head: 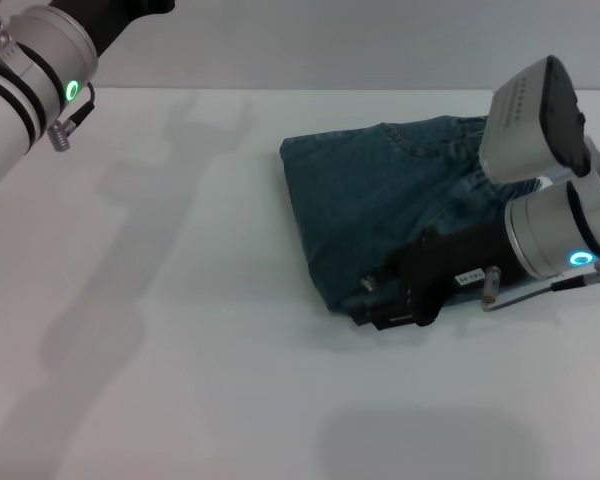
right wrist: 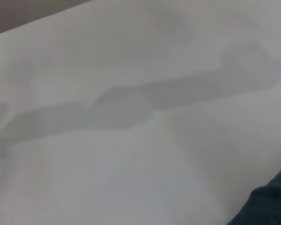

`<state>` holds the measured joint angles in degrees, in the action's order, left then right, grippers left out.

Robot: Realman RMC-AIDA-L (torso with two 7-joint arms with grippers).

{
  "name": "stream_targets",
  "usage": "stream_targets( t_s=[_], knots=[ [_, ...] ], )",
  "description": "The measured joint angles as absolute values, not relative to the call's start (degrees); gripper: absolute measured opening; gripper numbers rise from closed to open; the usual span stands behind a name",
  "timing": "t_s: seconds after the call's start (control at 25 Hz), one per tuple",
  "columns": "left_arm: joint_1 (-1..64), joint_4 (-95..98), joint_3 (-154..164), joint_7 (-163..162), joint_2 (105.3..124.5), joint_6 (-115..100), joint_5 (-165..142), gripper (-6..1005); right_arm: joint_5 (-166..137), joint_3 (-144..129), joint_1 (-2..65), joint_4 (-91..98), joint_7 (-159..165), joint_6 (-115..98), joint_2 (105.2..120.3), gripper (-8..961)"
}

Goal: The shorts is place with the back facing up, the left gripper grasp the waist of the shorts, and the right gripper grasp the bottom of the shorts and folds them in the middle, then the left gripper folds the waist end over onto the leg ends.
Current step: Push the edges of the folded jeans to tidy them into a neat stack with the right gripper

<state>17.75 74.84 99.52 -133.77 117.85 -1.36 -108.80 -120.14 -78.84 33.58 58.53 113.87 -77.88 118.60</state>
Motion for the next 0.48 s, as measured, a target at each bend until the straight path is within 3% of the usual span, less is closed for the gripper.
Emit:
stream_targets(
  t_s=[0.48],
  knots=[
    [18.1,74.1,99.2,-133.8,117.86,-1.2,-108.8,846,-120.3,-79.5,37.5,51.7,112.6,-75.3,118.74,458]
  ],
)
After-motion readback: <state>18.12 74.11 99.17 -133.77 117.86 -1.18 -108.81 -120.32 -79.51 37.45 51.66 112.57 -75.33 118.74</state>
